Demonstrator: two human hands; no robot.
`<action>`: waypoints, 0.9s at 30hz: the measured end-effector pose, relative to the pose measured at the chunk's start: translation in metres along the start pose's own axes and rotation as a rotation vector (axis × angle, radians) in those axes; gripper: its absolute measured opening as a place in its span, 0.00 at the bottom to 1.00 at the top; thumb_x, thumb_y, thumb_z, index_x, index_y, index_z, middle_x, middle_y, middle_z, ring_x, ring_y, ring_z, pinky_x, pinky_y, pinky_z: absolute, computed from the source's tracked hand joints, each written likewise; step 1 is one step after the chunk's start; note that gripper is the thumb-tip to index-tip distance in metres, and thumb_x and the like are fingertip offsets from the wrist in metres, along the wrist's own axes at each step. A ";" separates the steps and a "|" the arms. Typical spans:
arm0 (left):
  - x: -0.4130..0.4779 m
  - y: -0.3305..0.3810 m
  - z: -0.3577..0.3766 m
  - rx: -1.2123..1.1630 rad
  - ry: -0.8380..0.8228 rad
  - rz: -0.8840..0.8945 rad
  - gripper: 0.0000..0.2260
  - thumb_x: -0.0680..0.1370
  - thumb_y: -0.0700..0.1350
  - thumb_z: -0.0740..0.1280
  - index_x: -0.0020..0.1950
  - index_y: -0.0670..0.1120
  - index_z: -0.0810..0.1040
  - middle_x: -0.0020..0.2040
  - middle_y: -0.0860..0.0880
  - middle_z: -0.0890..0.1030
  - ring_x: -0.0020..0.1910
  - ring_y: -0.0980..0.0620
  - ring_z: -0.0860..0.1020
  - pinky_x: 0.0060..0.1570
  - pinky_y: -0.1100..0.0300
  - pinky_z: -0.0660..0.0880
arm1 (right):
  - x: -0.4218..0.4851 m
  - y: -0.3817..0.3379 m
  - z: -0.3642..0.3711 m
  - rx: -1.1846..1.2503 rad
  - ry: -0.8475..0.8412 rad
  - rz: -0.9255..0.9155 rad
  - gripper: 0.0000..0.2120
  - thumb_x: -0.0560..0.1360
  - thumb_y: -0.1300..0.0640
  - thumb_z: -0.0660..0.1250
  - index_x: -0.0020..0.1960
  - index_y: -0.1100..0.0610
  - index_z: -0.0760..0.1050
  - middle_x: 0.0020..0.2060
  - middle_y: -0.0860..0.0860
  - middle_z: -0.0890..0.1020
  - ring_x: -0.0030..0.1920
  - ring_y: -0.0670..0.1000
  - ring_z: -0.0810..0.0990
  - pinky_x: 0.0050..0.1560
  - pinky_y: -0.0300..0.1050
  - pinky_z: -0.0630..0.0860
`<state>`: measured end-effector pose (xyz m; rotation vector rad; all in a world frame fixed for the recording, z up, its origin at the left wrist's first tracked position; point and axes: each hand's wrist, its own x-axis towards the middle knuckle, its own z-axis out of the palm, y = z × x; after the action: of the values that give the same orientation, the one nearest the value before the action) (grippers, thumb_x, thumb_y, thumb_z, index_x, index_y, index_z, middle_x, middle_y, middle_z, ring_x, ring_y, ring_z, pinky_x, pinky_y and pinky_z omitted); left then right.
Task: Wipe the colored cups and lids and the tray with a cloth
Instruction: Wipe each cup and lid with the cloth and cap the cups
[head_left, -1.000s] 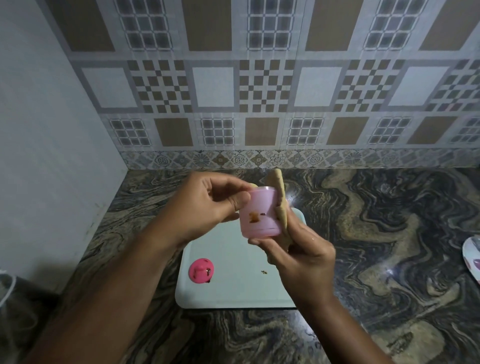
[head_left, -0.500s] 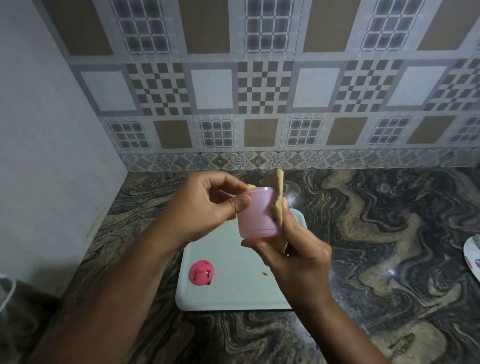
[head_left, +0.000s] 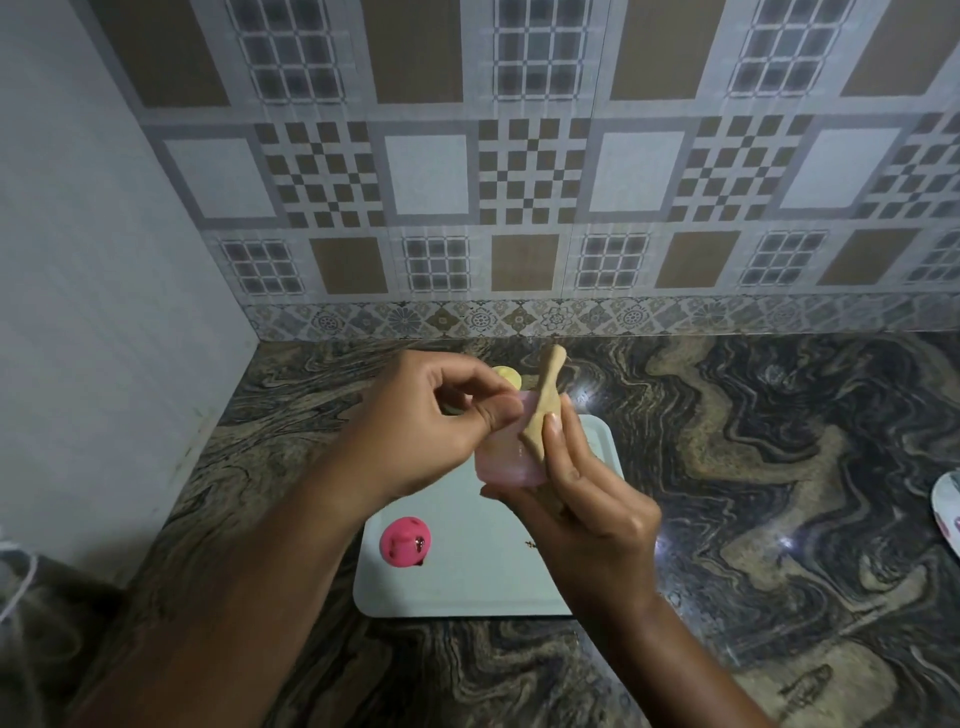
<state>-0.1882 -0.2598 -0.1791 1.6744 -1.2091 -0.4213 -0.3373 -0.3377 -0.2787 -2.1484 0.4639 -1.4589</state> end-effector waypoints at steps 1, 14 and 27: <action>-0.001 0.000 0.002 0.030 0.020 0.023 0.04 0.73 0.49 0.75 0.45 0.52 0.86 0.41 0.55 0.86 0.42 0.53 0.83 0.46 0.52 0.81 | 0.000 0.002 0.001 0.013 0.004 0.005 0.30 0.71 0.50 0.78 0.67 0.63 0.75 0.64 0.64 0.80 0.66 0.32 0.74 0.53 0.41 0.83; 0.002 0.001 -0.006 -0.090 0.041 -0.014 0.02 0.75 0.49 0.73 0.43 0.53 0.84 0.40 0.56 0.85 0.43 0.52 0.84 0.45 0.50 0.83 | 0.009 -0.012 -0.003 0.079 -0.094 0.123 0.38 0.72 0.47 0.77 0.72 0.70 0.70 0.42 0.50 0.85 0.40 0.41 0.78 0.46 0.31 0.77; -0.001 -0.006 -0.005 -0.122 0.006 -0.102 0.04 0.74 0.43 0.73 0.43 0.52 0.83 0.41 0.54 0.84 0.45 0.49 0.83 0.46 0.50 0.83 | 0.010 -0.011 -0.008 0.061 -0.129 0.081 0.38 0.71 0.50 0.76 0.72 0.71 0.70 0.49 0.61 0.86 0.45 0.39 0.81 0.50 0.24 0.72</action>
<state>-0.1821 -0.2564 -0.1818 1.6351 -1.0751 -0.5424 -0.3414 -0.3357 -0.2618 -2.1347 0.4484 -1.2656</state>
